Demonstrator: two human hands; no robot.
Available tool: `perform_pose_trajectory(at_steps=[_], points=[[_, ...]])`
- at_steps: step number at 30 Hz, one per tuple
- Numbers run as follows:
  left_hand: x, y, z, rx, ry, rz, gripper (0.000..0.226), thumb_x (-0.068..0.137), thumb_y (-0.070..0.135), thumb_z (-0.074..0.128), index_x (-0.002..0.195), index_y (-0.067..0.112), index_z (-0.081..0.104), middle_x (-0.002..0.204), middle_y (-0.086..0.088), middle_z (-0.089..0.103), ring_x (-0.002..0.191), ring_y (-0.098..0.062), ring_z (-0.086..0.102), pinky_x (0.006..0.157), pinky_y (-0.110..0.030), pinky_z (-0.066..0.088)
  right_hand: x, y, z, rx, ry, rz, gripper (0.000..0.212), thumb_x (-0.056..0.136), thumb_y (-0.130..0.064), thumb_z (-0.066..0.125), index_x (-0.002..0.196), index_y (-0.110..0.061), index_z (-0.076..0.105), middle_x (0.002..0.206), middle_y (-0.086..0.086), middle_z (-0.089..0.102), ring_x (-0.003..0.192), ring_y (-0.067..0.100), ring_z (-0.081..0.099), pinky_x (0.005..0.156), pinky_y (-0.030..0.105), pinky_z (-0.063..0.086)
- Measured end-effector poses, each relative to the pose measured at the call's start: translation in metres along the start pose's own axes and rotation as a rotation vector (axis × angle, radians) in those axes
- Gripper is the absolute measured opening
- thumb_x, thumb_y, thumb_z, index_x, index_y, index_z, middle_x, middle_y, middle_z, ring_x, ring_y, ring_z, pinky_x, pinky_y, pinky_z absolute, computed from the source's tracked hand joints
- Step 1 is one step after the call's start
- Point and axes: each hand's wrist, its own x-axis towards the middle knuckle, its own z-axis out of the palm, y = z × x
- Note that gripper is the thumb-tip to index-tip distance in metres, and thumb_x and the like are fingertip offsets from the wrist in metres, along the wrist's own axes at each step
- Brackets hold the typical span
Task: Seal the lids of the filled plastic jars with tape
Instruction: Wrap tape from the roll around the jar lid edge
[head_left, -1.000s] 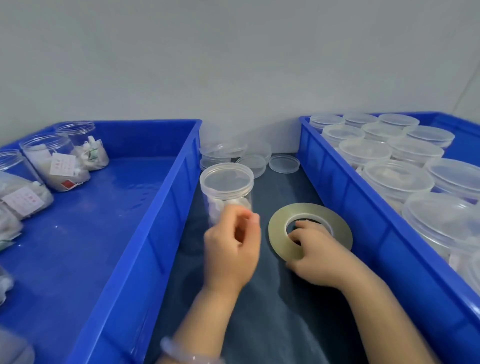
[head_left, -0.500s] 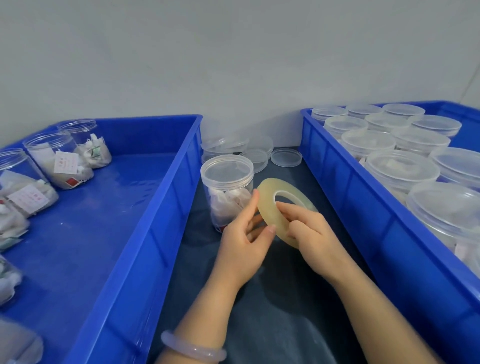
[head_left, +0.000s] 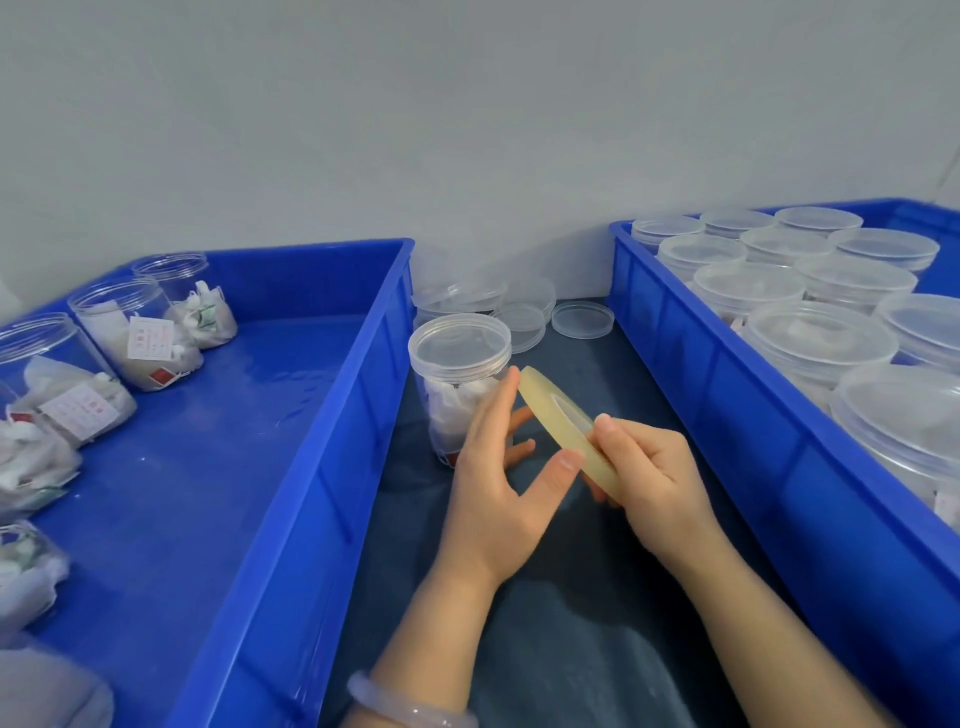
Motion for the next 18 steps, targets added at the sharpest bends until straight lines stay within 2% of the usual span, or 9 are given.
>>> perform_pose_trajectory(at_steps=[3,5,7,9,10,12,14,16,18], points=[[0.001,0.000,-0.002,0.056,0.079,0.075,0.061,0.075,0.042,0.063,0.131,0.035,0.041,0.143,0.005,0.046,0.127,-0.015,0.050,0.097,-0.034,0.050,0.000,0.001,0.002,-0.008,0.015,0.040,0.049,0.101,-0.016,0.040,0.062,0.009,0.057,0.053,0.017,0.051,0.047,0.009,0.046,0.048,0.019,0.037],[0.002,0.000,-0.002,0.111,0.114,0.112,0.056,0.079,0.035,0.066,0.129,0.037,0.043,0.142,0.004,0.049,0.128,-0.014,0.050,0.099,-0.029,0.048,0.001,-0.001,0.003,-0.002,0.037,0.050,0.050,0.102,-0.015,0.039,0.061,0.005,0.059,0.055,0.017,0.052,0.048,0.007,0.047,0.049,0.016,0.037],[0.003,-0.001,0.000,0.209,0.179,0.202,0.052,0.082,0.030,0.066,0.130,0.028,0.047,0.138,0.002,0.052,0.128,-0.008,0.049,0.101,-0.023,0.045,0.002,-0.003,0.005,0.012,0.054,0.072,0.048,0.102,-0.016,0.038,0.063,-0.003,0.064,0.057,0.012,0.057,0.050,0.005,0.049,0.050,0.015,0.038],[0.004,-0.002,0.003,0.312,0.241,0.326,0.047,0.087,0.026,0.060,0.130,0.011,0.051,0.134,0.000,0.053,0.127,-0.003,0.047,0.103,-0.026,0.044,0.003,-0.005,0.006,0.014,0.064,0.092,0.048,0.101,-0.018,0.037,0.065,-0.006,0.067,0.059,0.010,0.060,0.053,0.006,0.052,0.052,0.016,0.039],[0.003,-0.003,0.005,0.326,0.223,0.344,0.050,0.087,0.025,0.060,0.132,0.007,0.049,0.136,0.000,0.050,0.129,-0.003,0.045,0.104,-0.028,0.043,0.004,-0.006,0.006,0.029,0.069,0.099,0.048,0.101,-0.018,0.037,0.067,-0.005,0.067,0.061,0.010,0.061,0.054,0.007,0.053,0.053,0.018,0.040],[0.001,-0.001,0.008,0.346,0.089,0.337,0.065,0.084,0.029,0.062,0.140,0.015,0.034,0.148,-0.001,0.038,0.138,-0.006,0.035,0.110,-0.027,0.036,0.005,-0.008,0.006,0.082,0.082,0.115,0.044,0.100,-0.017,0.038,0.072,-0.002,0.068,0.061,0.006,0.061,0.056,0.008,0.053,0.054,0.020,0.041],[0.001,0.000,0.010,0.381,0.014,0.356,0.073,0.080,0.032,0.063,0.143,0.018,0.028,0.152,-0.004,0.033,0.140,-0.009,0.033,0.111,-0.024,0.033,0.007,-0.011,0.005,0.147,0.072,0.136,0.039,0.098,-0.020,0.040,0.079,-0.014,0.074,0.067,0.000,0.068,0.060,0.001,0.057,0.053,0.014,0.042],[0.002,-0.002,0.013,0.408,0.066,0.404,0.066,0.080,0.029,0.063,0.138,0.013,0.038,0.146,-0.007,0.042,0.135,-0.008,0.039,0.109,-0.022,0.034,0.008,-0.013,0.004,0.227,0.018,0.159,0.033,0.088,-0.028,0.043,0.084,-0.029,0.076,0.082,0.005,0.070,0.073,0.002,0.059,0.064,0.017,0.045],[0.002,-0.002,0.013,0.399,0.134,0.425,0.059,0.080,0.029,0.064,0.133,0.011,0.046,0.138,-0.005,0.049,0.129,-0.006,0.046,0.107,-0.022,0.038,0.009,-0.013,0.001,0.295,-0.045,0.179,0.036,0.077,-0.030,0.041,0.086,-0.035,0.076,0.095,0.015,0.066,0.083,0.011,0.057,0.079,0.031,0.043]])
